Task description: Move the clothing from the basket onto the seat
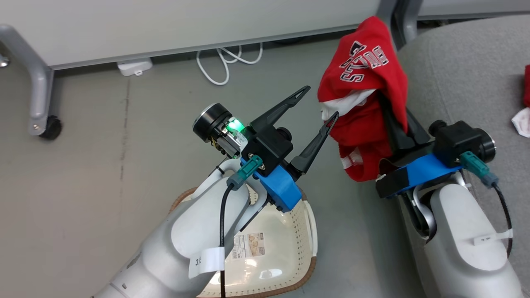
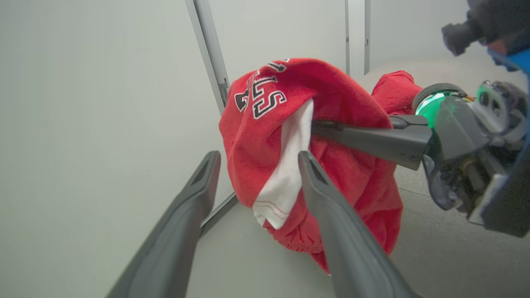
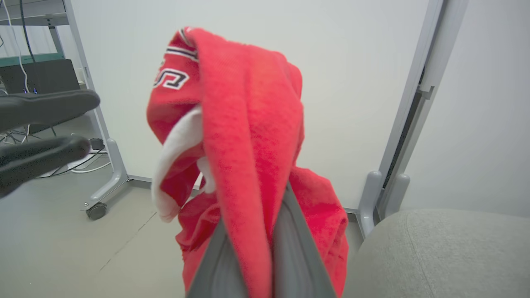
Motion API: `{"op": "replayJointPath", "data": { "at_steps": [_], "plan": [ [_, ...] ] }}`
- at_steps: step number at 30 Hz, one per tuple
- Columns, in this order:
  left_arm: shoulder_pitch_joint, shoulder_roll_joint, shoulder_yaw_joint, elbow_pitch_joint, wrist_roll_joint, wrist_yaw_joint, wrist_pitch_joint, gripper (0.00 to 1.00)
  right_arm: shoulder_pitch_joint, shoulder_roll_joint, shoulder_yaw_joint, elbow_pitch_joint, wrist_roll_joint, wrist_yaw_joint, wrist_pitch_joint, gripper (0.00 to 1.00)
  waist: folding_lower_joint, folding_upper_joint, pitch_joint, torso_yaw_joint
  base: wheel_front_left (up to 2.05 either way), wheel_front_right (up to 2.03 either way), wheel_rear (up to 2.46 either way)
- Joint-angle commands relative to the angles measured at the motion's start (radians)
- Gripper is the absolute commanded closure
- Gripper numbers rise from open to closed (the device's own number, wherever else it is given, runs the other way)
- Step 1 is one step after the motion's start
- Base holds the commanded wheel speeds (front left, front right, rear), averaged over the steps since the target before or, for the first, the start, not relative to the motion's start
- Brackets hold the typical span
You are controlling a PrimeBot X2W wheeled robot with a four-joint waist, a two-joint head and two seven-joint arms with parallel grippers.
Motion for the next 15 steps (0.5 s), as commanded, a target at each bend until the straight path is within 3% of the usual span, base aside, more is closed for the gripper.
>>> {"op": "replayJointPath", "data": {
  "at_steps": [1, 15],
  "plan": [
    [-0.014, 0.005, -0.002, -0.001, 0.003, -0.003, -0.005, 0.0, 0.018, 0.006, -0.023, -0.014, -0.004, 0.0, -0.004, 1.0, -0.0001, 0.0, 0.024, -0.034, 0.0, 0.0, 0.0],
    [-0.039, 0.013, -0.047, 0.011, 0.016, -0.008, -0.005, 0.0, 0.044, 0.024, -0.158, -0.067, -0.012, 0.0, -0.004, 1.0, -0.0001, 0.0, 0.085, -0.162, 0.0, 0.0, 0.0]
  ]
}}
